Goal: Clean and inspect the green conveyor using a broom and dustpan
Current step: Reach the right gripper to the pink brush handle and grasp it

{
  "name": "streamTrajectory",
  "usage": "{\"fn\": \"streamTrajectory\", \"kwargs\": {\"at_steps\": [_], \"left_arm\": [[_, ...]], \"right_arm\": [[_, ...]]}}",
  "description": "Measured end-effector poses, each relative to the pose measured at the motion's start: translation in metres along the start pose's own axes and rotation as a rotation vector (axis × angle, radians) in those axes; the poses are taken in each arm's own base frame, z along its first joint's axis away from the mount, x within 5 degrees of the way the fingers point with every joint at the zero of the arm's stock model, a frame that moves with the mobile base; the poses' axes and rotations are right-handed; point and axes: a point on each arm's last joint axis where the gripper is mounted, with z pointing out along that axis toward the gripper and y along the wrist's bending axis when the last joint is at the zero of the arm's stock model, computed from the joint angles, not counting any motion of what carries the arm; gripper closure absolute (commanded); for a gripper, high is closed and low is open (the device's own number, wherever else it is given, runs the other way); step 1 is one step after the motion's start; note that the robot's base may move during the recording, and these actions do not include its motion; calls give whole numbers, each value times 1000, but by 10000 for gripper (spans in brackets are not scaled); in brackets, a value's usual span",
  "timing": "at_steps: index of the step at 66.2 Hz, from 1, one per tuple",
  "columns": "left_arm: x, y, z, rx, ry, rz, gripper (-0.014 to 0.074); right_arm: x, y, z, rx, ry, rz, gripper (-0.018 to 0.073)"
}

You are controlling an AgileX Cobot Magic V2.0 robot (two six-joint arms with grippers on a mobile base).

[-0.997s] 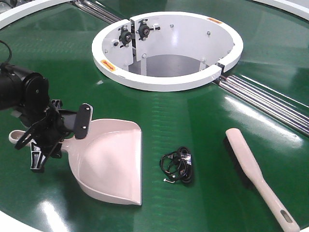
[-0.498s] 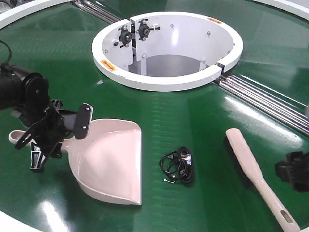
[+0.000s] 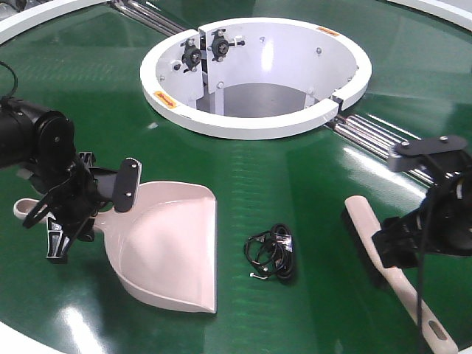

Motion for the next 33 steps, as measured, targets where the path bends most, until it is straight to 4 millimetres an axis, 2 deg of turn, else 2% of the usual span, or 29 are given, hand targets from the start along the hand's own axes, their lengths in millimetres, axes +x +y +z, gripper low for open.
{"fn": "streamTrajectory", "kwargs": {"at_steps": [33], "left_arm": [[0,0,0,0,0,0,603]], "right_arm": [[-20,3,79,5,273,5,-18]]}}
